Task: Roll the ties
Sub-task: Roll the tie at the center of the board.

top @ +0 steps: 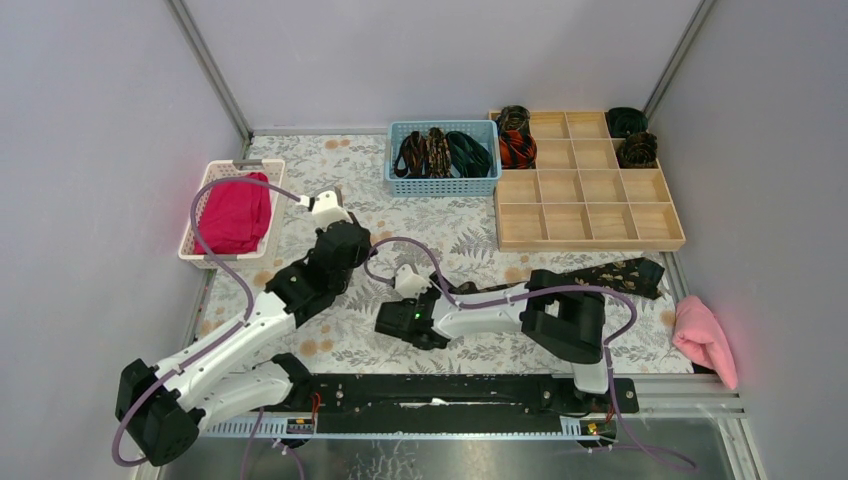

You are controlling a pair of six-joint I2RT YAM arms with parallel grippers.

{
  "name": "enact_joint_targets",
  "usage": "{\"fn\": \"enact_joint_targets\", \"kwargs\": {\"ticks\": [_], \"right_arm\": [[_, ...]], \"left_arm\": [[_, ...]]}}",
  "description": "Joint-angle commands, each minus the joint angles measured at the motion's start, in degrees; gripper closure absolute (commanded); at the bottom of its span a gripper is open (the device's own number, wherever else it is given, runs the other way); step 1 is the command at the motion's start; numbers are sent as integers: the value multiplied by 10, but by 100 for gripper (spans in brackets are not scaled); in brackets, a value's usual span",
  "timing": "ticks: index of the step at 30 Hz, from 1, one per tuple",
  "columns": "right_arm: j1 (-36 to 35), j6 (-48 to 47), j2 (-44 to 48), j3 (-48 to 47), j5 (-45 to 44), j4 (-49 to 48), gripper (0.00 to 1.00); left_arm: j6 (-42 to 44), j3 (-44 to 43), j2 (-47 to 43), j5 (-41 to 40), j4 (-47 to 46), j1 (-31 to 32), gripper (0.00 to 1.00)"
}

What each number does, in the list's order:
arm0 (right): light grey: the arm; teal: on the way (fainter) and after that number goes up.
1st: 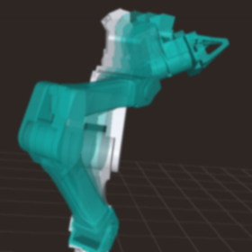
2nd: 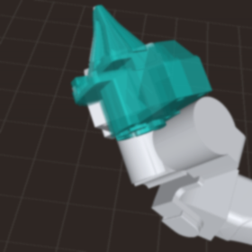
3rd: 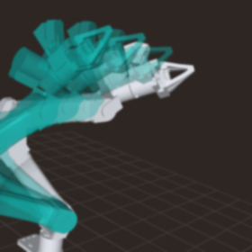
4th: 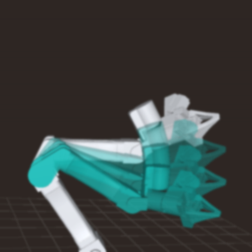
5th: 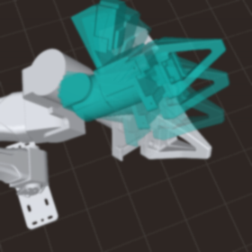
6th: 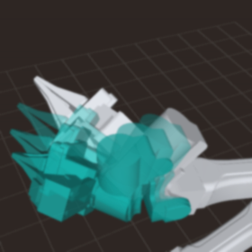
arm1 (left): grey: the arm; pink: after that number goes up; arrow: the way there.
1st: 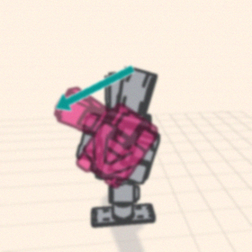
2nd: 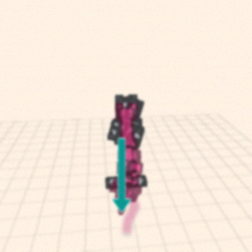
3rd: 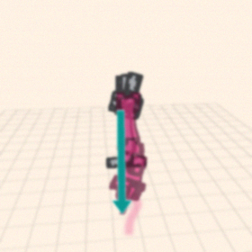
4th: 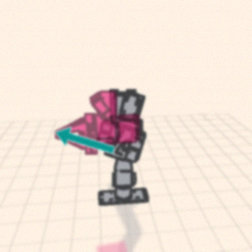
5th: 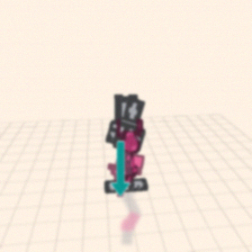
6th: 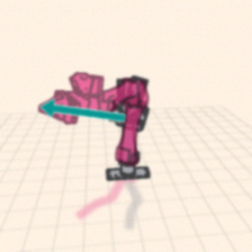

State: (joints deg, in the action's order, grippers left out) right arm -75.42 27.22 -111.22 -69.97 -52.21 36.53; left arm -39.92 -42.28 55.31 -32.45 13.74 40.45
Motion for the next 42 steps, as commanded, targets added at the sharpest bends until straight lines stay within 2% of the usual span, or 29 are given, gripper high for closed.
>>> {"fn": "enact_joint_targets", "kwargs": {"ticks": [1,17,27,32,42], "right_arm": [[23,2,28,26,19,-16,32],[87,31,40,82,59,-38,32],[124,54,52,110,84,-58,58],[128,66,95,114,119,-89,62],[150,82,175,152,294,-242,64]], "left_arm": [[12,9,8,-7,-17,2,100],[22,6,25,18,-44,2,100],[25,16,35,25,-63,2,100],[16,36,56,27,-92,2,100],[-10,55,107,2,-121,2,100]]}}
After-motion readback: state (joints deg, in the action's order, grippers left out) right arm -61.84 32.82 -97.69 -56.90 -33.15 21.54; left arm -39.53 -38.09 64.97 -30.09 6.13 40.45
